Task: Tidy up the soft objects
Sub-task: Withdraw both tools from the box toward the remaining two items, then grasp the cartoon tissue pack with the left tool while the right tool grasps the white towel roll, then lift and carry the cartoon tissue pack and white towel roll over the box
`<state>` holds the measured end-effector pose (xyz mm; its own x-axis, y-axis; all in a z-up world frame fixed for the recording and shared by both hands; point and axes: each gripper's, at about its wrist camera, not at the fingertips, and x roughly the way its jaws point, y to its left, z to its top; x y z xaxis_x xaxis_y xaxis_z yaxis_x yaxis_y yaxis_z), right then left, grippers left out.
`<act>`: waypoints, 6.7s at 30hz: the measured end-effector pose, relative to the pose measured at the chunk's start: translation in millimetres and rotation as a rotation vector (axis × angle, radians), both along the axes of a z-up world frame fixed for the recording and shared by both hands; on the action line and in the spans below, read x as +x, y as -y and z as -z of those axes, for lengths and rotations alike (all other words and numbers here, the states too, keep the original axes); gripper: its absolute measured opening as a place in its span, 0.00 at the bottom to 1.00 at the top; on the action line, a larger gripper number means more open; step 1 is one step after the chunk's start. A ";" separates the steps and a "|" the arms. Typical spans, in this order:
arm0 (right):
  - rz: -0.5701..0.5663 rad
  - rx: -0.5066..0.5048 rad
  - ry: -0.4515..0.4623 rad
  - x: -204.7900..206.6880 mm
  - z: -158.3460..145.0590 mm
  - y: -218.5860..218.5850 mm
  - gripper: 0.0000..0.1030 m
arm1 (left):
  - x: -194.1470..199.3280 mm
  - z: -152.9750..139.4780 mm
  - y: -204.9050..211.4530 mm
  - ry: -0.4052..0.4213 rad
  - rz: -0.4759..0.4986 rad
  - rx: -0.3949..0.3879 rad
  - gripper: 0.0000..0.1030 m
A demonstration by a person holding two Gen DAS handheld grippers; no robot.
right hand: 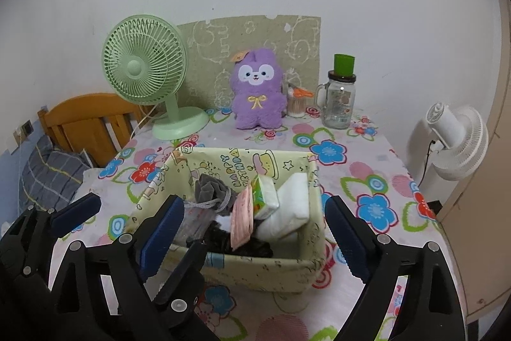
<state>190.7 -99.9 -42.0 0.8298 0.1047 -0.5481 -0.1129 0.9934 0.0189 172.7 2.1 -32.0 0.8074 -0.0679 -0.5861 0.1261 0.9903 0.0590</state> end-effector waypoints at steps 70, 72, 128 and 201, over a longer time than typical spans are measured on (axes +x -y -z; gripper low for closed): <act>-0.029 -0.006 -0.182 -69.6 96.3 -28.0 0.91 | -81.6 91.8 -37.0 -0.157 -0.099 -0.032 0.79; -0.028 -0.012 -0.189 -67.3 99.0 -30.7 0.91 | -80.2 96.8 -39.8 -0.173 -0.099 -0.029 0.77; -0.128 -0.009 -0.281 -23.5 135.6 -77.0 0.30 | -47.5 118.6 -72.3 -0.214 -0.078 0.008 0.47; 0.045 0.041 0.015 -113.6 -20.9 27.7 0.24 | -111.4 -26.1 26.9 0.073 0.060 -0.020 0.47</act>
